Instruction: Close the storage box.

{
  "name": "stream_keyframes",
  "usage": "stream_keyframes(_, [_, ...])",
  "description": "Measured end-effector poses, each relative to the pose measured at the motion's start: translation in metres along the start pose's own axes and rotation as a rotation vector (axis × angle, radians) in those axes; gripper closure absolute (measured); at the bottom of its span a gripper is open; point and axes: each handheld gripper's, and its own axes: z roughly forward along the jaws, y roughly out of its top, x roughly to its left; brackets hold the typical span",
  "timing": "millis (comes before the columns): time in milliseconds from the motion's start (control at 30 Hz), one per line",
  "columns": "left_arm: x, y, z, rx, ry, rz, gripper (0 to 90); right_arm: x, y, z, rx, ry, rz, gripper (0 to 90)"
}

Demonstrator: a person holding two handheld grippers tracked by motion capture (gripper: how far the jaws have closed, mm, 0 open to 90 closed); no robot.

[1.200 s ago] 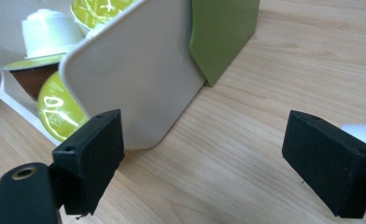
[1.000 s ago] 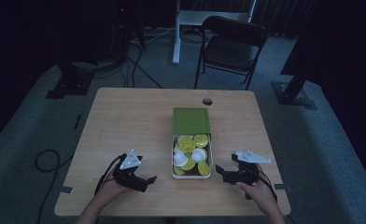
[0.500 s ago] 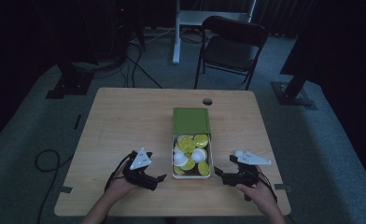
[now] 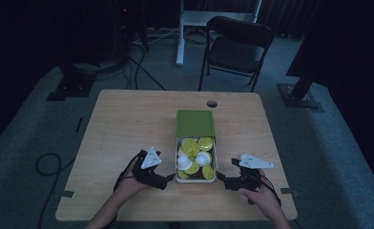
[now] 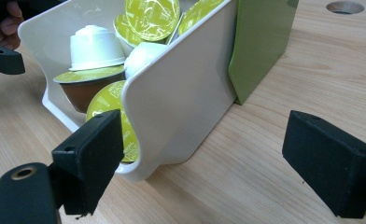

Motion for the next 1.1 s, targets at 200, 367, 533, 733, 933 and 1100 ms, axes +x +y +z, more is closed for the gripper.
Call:
stream_keyframes(200, [0.000, 0.004, 0.005, 0.007, 0.002, 0.010, 1.5, -0.001, -0.001, 0.004, 0.008, -0.003, 0.007, 12.2])
stream_keyframes(367, [0.003, 0.005, 0.010, 0.008, -0.007, -0.003, 1.5, -0.002, -0.001, 0.006, 0.009, 0.001, 0.010, 12.1])
stream_keyframes(533, [0.003, 0.005, 0.014, 0.011, -0.006, -0.009, 1.5, -0.004, 0.000, 0.007, 0.009, -0.005, 0.018, 12.1])
stream_keyframes(733, [0.007, 0.006, 0.017, 0.013, 0.014, -0.022, 1.5, -0.005, 0.001, 0.009, 0.006, -0.020, 0.021, 12.1])
stream_keyframes(933, [0.010, 0.009, 0.019, 0.013, 0.028, -0.029, 1.5, -0.008, 0.003, 0.013, 0.005, -0.025, 0.026, 12.1])
stream_keyframes(1100, [0.012, 0.010, 0.023, 0.012, 0.034, -0.037, 1.5, -0.013, 0.008, 0.017, 0.011, -0.043, 0.020, 12.1])
